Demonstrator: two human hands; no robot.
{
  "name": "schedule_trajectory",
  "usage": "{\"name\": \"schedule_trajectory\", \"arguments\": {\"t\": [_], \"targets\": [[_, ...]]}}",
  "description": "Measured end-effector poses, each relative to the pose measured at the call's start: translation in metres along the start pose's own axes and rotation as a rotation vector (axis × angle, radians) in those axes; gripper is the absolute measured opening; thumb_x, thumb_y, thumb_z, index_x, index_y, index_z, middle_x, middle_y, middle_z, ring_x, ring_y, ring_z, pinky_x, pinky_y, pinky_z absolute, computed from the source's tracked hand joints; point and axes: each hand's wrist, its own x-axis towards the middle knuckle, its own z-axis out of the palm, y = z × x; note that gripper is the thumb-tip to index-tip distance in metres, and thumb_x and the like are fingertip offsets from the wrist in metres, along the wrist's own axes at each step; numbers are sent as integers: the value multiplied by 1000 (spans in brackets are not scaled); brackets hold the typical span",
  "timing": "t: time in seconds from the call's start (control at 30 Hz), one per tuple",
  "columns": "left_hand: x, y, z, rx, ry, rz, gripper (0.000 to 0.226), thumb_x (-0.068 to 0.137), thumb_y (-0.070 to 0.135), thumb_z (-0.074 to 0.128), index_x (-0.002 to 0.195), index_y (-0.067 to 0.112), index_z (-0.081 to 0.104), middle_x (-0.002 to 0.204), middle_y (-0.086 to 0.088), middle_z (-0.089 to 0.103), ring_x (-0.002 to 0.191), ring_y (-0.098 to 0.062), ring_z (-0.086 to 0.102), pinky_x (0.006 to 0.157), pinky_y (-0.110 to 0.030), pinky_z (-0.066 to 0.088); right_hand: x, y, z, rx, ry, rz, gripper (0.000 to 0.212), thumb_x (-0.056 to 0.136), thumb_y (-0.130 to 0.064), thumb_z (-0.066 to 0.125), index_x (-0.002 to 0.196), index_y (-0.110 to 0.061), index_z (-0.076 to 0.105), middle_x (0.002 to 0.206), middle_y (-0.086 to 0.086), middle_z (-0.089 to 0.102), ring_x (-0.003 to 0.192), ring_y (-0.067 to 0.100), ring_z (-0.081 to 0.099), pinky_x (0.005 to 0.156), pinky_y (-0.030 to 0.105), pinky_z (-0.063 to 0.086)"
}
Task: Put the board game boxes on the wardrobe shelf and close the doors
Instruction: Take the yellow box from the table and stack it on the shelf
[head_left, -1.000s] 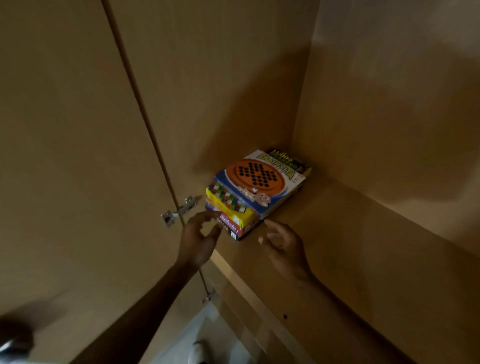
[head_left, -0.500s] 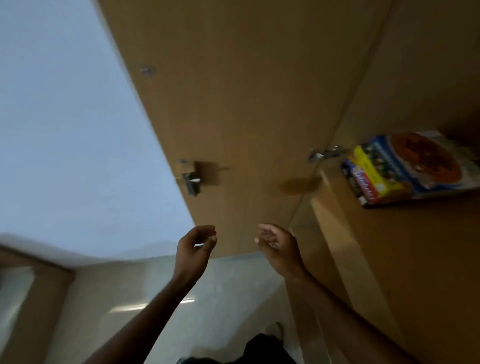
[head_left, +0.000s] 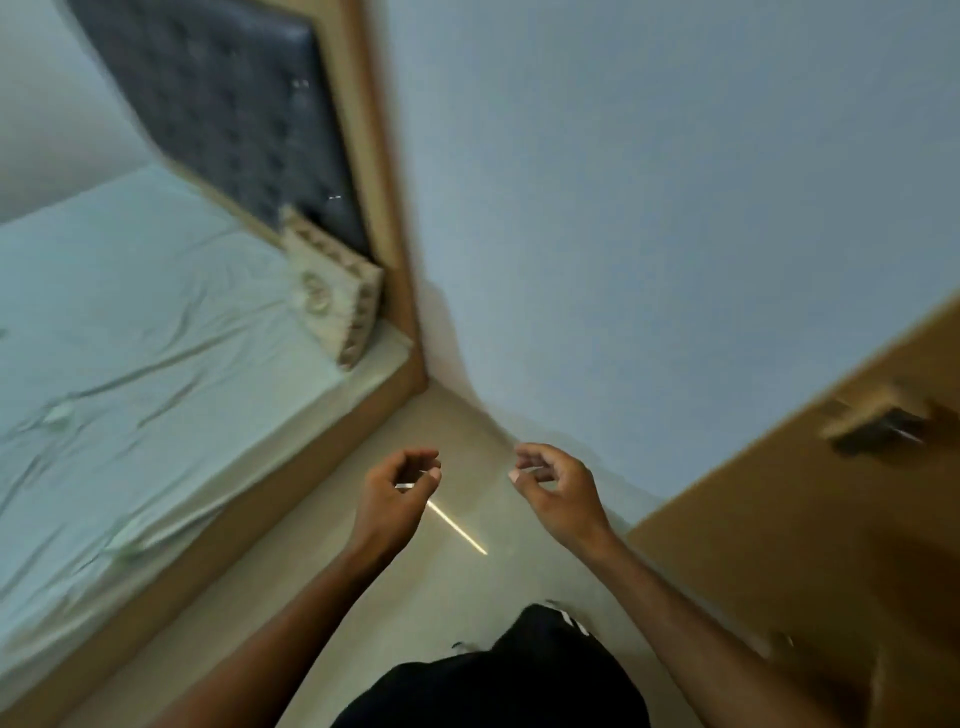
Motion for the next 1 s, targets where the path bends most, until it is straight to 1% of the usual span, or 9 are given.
{"name": "schedule_trajectory", "arguments": {"t": [0.13,0.27,0.4,0.43,0.53,0.63,0.77,0.93,1.0], "targets": [[-18,-22,-85,-25,303,-42,26,84,8,70,93,33,68,89,4,73,81,-8,68,73,-23,54,30,-48,86,-72,-255,-96,26,84,-21,69,110,-23,68,97,-10,69,83,3,64,72,9,49],[-44,-49,-172,-98,555,-160,20,85,9,70,98,24,70,91,3,73,81,-6,66,71,-19,51,43,-107,186,-133,-513,-200,24,84,-17,69,108,-22,69,92,-9,69,79,5,64,73,18,52],[-56,-75,-246,-169,770,-258,19,86,8,69,103,17,71,93,2,73,85,-11,67,75,-21,53,54,-156,291,-167,-730,-291,24,83,-16,70,106,-24,69,92,-6,70,79,4,64,72,16,53],[-57,-77,-257,-178,784,-270,20,86,8,69,103,18,70,93,2,73,85,-11,67,74,-21,53,56,-163,308,-164,-755,-310,24,84,-17,70,106,-25,69,92,-6,70,81,5,65,73,16,53],[-68,-99,-317,-246,957,-338,21,86,10,69,100,26,69,95,2,73,88,-11,67,75,-19,52,56,-195,398,-233,-952,-373,27,86,-21,69,112,-25,66,97,-8,69,87,6,65,70,12,50],[-89,-108,-364,-318,1117,-371,23,86,10,69,101,27,70,96,2,73,91,-12,67,79,-22,54,44,-225,471,-287,-1119,-452,28,87,-21,68,114,-22,66,99,-6,69,87,5,64,67,6,47],[-126,-122,-412,-414,1322,-431,23,87,12,68,106,25,69,99,1,72,94,-13,67,84,-26,56,14,-258,560,-356,-1298,-540,28,86,-19,69,114,-18,67,99,-3,69,87,8,65,66,7,48],[-182,-156,-478,-477,1618,-501,22,86,9,68,104,21,70,97,1,72,92,-13,67,83,-27,57,-51,-291,679,-413,-1504,-679,30,86,-18,68,116,-20,67,98,-5,70,86,7,66,67,7,48],[-201,-168,-502,-488,1688,-513,21,86,8,68,104,18,70,96,0,72,89,-12,67,82,-26,57,-79,-300,715,-424,-1559,-722,29,86,-18,67,115,-21,67,97,-7,70,84,6,66,68,8,49]]}}
